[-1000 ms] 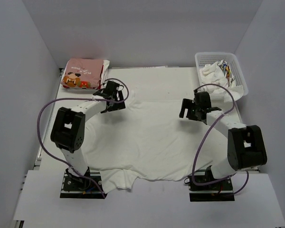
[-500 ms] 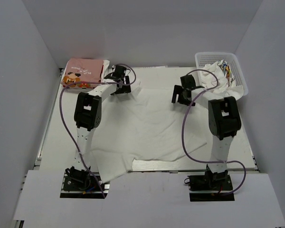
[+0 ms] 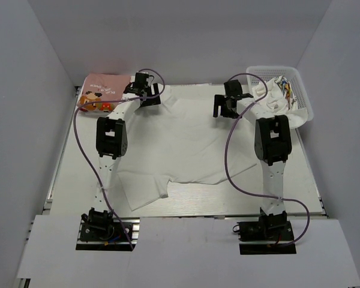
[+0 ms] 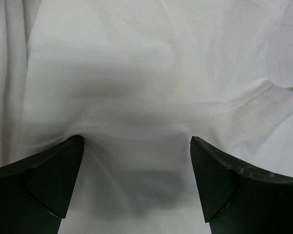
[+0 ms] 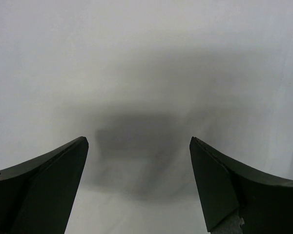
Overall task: Fold and stack the t-shirts
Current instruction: Flatten out the tshirt, then grap the side of the flattened tshirt closest away from the robot with both arms
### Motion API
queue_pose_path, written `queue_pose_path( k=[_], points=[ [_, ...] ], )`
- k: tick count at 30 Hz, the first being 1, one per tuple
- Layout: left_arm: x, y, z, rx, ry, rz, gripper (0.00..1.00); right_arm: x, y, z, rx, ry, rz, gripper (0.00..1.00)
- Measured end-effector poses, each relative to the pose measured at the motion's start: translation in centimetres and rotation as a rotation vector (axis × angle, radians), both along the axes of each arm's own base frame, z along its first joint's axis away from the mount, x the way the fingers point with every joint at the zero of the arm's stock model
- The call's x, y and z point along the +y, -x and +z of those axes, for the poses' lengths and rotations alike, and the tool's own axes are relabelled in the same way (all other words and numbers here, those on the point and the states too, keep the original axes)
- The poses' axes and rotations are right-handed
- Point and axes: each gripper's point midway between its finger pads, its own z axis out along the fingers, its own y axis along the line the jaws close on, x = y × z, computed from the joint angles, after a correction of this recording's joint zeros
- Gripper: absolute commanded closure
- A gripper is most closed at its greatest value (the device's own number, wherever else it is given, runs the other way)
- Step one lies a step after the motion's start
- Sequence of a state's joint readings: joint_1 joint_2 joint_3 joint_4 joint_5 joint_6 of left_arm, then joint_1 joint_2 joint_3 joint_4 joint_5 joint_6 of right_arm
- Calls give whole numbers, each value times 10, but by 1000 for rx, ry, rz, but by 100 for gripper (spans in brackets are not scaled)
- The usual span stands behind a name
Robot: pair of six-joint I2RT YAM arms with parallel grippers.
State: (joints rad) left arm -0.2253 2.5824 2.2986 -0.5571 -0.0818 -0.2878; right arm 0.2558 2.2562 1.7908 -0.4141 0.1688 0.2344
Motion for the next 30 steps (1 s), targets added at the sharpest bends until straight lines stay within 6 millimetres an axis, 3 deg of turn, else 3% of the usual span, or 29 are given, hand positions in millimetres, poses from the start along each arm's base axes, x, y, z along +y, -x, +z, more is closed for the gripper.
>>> queue_pose_path(
  k=[2, 5, 8, 10, 12, 13, 16, 18, 20, 22, 23, 25, 27, 30],
  points=[
    [-2, 3, 4, 2, 9, -19, 0, 6, 5, 10, -3, -26, 47, 10],
    [-6, 12, 23, 0, 18, -46, 0, 10, 28, 44, -54, -34, 95, 10],
    [-8, 45, 58, 9, 35, -58, 0, 8, 65, 102, -215, -24, 115, 10],
    [-9, 77, 99, -17, 75, -65, 0, 9, 91, 143, -340, -51, 124, 10],
    [-5, 131, 142, -56, 143, -67, 0, 9, 110, 177, -471, -111, 116, 10],
    [-2, 161, 161, -98, 183, -66, 0, 5, 116, 184, -510, -134, 101, 10],
    [13, 265, 198, -200, 314, -41, 0, -5, 128, 171, -504, -155, 64, 10],
    [17, 302, 196, -216, 367, -31, 0, -11, 137, 144, -428, -155, 35, 10],
    [18, 331, 177, -168, 414, -17, 0, -14, 150, 120, -351, -156, 5, 10],
    [17, 354, 142, -62, 439, 10, 0, -19, 161, 103, -295, -154, -33, 10],
    [18, 370, 115, 27, 440, 35, 0, -21, 167, 96, -271, -156, -52, 10],
    [21, 403, 68, 199, 432, 80, 0, -25, 176, 89, -248, -160, -79, 10],
    [25, 437, 34, 349, 422, 117, 0, -28, 184, 89, -241, -167, -102, 10],
    [24, 474, 11, 510, 428, 143, 0, -31, 191, 96, -259, -182, -114, 10]
  ],
)
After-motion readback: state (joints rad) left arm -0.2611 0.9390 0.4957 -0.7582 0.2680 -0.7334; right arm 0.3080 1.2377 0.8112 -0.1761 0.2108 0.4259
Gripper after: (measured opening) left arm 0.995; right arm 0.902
